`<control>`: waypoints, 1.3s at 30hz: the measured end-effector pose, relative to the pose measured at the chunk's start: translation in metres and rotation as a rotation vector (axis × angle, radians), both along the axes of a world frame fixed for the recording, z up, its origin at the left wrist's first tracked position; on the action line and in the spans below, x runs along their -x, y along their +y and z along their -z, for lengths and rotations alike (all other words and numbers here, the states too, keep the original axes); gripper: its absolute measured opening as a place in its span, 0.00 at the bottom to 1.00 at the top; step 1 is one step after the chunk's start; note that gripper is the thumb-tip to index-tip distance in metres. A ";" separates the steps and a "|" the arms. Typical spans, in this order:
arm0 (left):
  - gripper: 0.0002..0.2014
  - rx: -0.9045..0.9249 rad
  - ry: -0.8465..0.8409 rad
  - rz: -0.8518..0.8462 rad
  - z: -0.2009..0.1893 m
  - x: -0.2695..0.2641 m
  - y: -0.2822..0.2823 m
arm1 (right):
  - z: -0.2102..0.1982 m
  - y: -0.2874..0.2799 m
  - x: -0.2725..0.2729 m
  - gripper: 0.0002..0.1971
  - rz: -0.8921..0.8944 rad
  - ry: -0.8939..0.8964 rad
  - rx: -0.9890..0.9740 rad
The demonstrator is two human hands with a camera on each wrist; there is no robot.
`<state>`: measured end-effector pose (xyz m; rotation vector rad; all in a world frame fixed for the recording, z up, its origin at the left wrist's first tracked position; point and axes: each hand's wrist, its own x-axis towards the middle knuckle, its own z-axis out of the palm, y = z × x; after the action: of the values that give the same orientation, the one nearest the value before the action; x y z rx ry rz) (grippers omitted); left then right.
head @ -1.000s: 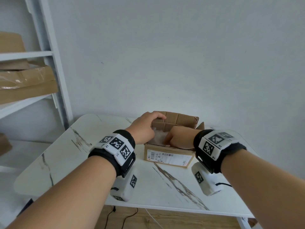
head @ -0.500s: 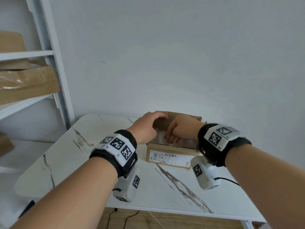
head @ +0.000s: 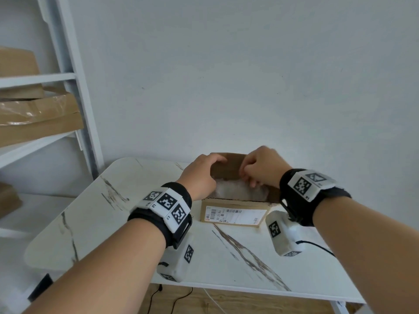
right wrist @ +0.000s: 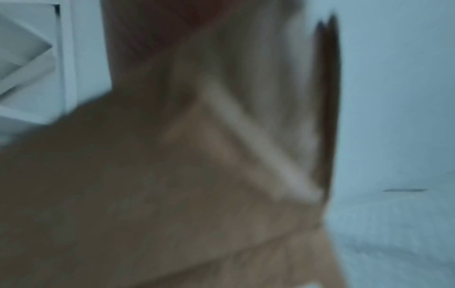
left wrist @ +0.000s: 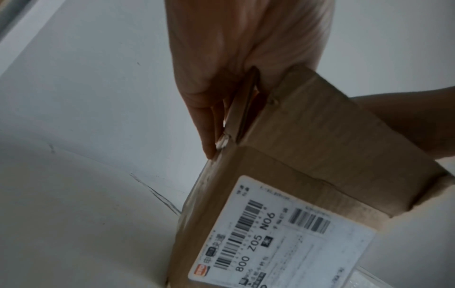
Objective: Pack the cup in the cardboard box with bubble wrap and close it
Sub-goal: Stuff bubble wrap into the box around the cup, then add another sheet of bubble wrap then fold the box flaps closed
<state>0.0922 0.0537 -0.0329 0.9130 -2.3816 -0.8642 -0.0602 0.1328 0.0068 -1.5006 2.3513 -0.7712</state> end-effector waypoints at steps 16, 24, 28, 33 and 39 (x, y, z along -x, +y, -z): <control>0.33 -0.131 -0.115 -0.035 -0.012 0.013 -0.013 | 0.072 0.033 0.079 0.32 0.234 0.187 -0.519; 0.32 -0.120 -0.114 -0.084 -0.011 0.023 -0.017 | 0.097 0.033 0.087 0.32 0.300 0.119 -0.550; 0.31 -0.122 -0.128 -0.076 -0.013 0.024 -0.019 | 0.096 0.032 0.087 0.21 0.330 0.164 -0.539; 0.26 -0.132 -0.122 -0.052 -0.020 0.023 -0.022 | 0.054 0.045 0.092 0.09 0.489 0.051 -0.173; 0.19 -0.097 0.170 -0.109 -0.051 0.024 -0.015 | -0.028 0.051 0.059 0.05 0.406 0.093 0.322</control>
<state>0.0681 0.0390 0.0186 0.9567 -2.1413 -0.9806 -0.1187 0.1843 0.0348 -1.1929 2.7490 -1.2515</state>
